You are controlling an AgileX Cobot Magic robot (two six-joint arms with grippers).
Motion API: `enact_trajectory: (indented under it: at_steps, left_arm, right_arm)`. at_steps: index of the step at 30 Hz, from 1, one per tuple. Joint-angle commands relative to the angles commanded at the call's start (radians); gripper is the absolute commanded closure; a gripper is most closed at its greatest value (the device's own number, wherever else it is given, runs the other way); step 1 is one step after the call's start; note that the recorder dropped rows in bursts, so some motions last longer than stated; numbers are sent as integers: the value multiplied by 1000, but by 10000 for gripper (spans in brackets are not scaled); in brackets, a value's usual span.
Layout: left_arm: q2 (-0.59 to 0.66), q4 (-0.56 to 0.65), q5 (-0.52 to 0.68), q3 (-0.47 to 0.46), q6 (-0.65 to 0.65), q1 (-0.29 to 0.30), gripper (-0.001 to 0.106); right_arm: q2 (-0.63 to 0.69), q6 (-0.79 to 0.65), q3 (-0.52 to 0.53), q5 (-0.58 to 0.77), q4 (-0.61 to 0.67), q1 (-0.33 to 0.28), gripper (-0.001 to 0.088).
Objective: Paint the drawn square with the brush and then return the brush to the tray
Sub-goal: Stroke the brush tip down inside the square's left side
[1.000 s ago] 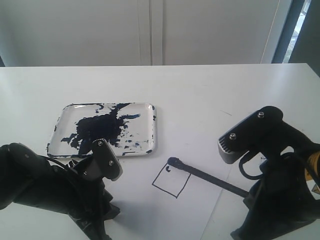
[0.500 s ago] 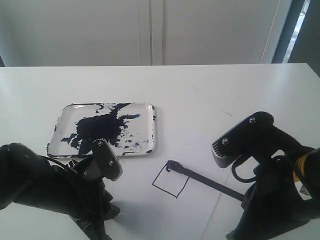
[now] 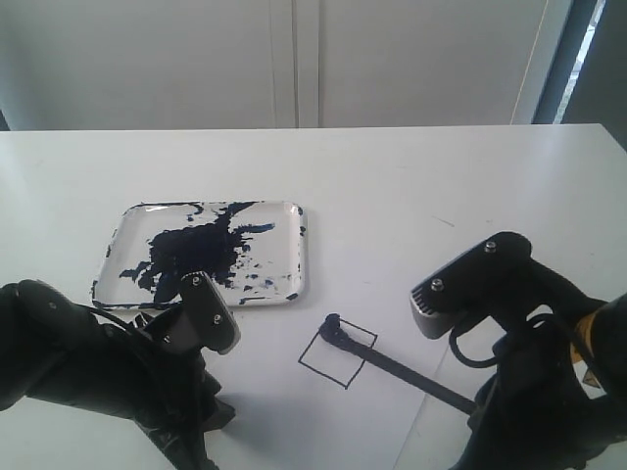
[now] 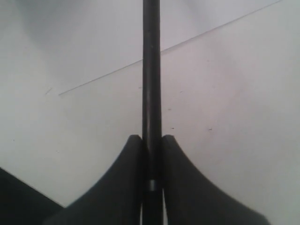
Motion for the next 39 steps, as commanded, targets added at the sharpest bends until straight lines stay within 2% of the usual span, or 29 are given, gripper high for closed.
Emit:
enact_trajectory:
  at_steps: [17, 24, 27, 33, 39]
  left_arm:
    - [0, 0, -17, 0, 0, 0, 647]
    - [0, 0, -17, 0, 0, 0, 647]
    - [0, 0, -19, 0, 0, 0, 647]
    - [0, 0, -19, 0, 0, 0, 647]
    - [0, 0, -19, 0, 0, 0, 647]
  right_arm:
    - [-53, 41, 0, 24, -17, 0, 868]
    - [-53, 124, 0, 37, -132, 0, 868]
    - [-53, 108, 0, 44, -102, 0, 868]
    - [-53, -22, 0, 49, 40, 0, 868]
    - [-53, -46, 0, 67, 65, 0, 868]
